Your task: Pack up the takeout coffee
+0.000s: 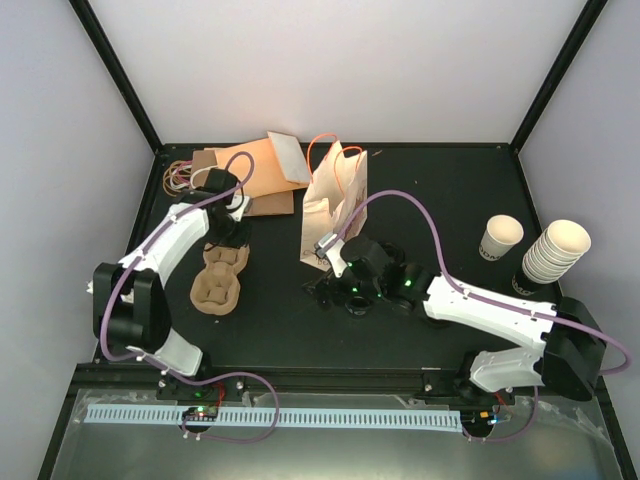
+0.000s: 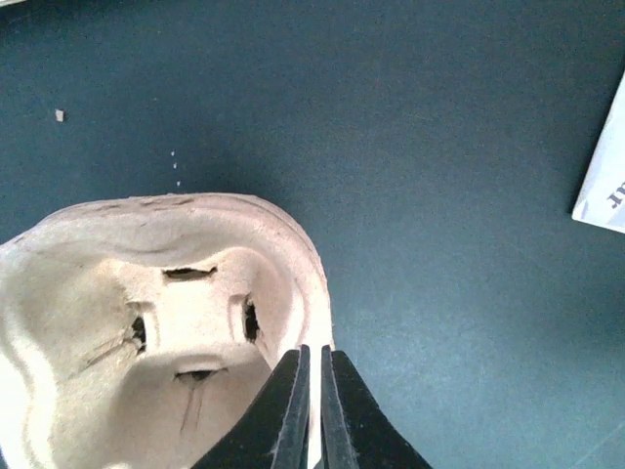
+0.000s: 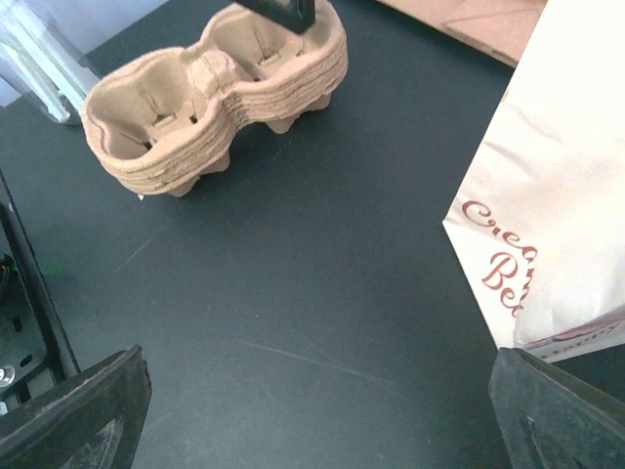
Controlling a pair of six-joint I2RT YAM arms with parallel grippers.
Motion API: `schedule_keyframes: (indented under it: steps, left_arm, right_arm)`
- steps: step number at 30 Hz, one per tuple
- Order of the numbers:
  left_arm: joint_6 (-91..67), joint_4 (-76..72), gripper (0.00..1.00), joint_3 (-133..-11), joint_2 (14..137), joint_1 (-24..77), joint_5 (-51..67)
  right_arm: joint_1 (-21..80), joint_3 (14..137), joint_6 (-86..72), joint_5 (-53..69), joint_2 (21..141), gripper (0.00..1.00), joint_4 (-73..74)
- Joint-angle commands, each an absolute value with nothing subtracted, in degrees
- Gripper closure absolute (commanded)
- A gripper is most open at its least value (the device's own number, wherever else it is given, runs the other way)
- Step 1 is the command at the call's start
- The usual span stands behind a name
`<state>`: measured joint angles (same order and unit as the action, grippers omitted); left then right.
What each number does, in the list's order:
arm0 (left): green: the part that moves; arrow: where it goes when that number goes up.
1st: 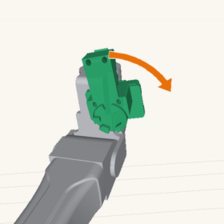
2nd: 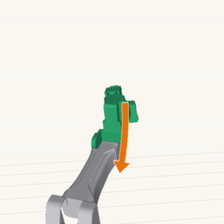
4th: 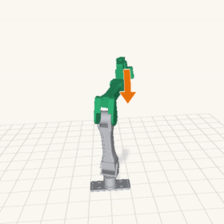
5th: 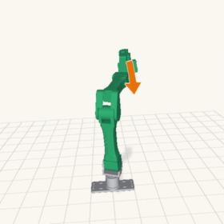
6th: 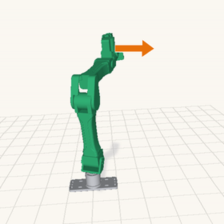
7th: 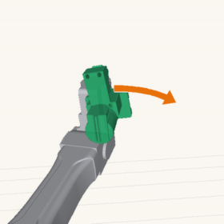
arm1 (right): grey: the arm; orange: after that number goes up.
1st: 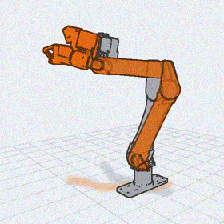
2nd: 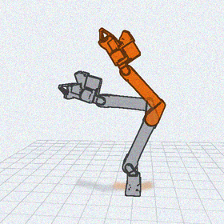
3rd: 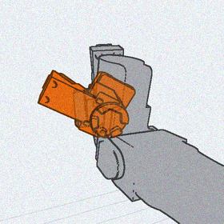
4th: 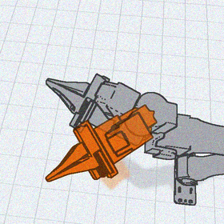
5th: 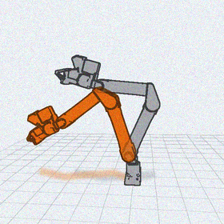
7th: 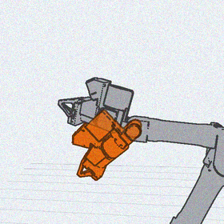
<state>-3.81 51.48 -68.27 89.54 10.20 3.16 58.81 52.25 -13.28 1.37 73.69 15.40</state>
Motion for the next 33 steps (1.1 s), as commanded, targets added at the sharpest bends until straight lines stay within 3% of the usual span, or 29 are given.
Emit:
schedule_keyframes:
  steps: [1, 4, 7, 9, 16, 18, 29, 33]
  left_arm:
    - [-4.5, 54.1, 0.93, -68.7, 86.5, 10.1, 4.0]
    - [-4.4, 53.3, 0.91, -67.5, 85.7, 10.1, 3.9]
    - [-4.2, 53.0, 0.61, -67.2, 86.9, 10.1, 4.7]
    - [-4.2, 52.1, 0.51, -67.2, 87.8, 10.1, 5.1]
    - [-3.6, 51.1, 0.47, -68.5, 92.5, 10.2, 4.7]
    - [-3.5, 51.0, 0.5, -68.6, 93.2, 10.2, 5.0]
    - [-3.4, 51.6, 0.9, -69.1, 93.5, 10.1, 3.8]
    - [-3.8, 52.6, 0.94, -69.0, 91.9, 10.1, 3.2]
  right_arm:
    - [59.1, 53.8, -14.8, 3.6, 75.9, 0.03, 14.2]
    - [59.2, 54.8, -15.7, 4.3, 77.1, 0.03, 13.8]
    - [60.1, 56.4, -15.5, 3.7, 78.2, 0.03, 14.3]
    - [60.6, 57.3, -15.3, 3.2, 78.8, 0.03, 14.8]
    - [61.1, 56.9, -15.4, 2.7, 78.5, 0.04, 15.0]
    - [61.1, 56.6, -15.4, 2.6, 78.2, 0.03, 15.1]
    - [61.0, 56.2, -15.0, 2.3, 78.2, 0.03, 15.1]
    - [61.0, 56.1, -15.0, 2.4, 78.3, 0.03, 15.1]
